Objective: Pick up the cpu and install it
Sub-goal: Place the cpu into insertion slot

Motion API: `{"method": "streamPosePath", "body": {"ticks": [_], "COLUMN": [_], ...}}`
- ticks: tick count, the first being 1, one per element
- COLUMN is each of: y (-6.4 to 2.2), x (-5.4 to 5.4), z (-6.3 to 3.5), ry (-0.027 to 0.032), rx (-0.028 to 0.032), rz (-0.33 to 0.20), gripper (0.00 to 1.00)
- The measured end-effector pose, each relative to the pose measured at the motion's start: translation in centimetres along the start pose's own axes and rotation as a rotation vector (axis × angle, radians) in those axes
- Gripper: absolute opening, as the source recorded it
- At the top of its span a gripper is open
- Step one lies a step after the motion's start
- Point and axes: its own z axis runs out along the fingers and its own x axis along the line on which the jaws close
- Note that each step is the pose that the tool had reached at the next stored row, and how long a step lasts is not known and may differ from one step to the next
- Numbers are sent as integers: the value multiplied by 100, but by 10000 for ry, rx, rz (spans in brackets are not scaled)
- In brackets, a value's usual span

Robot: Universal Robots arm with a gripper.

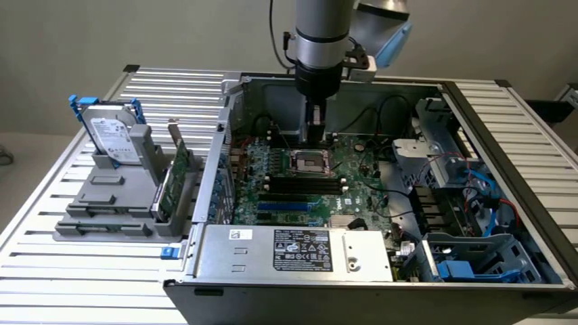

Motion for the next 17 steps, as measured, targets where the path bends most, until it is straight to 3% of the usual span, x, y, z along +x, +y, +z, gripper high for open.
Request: {"method": "streamPosePath", "body": {"ticks": [7,17], "y": [-19,-70], "x": [-87,-136], "z": [89,202], "ry": [-56,-81], "rx": [-89,-190], "rz": [145,132], "gripper": [55,55]}}
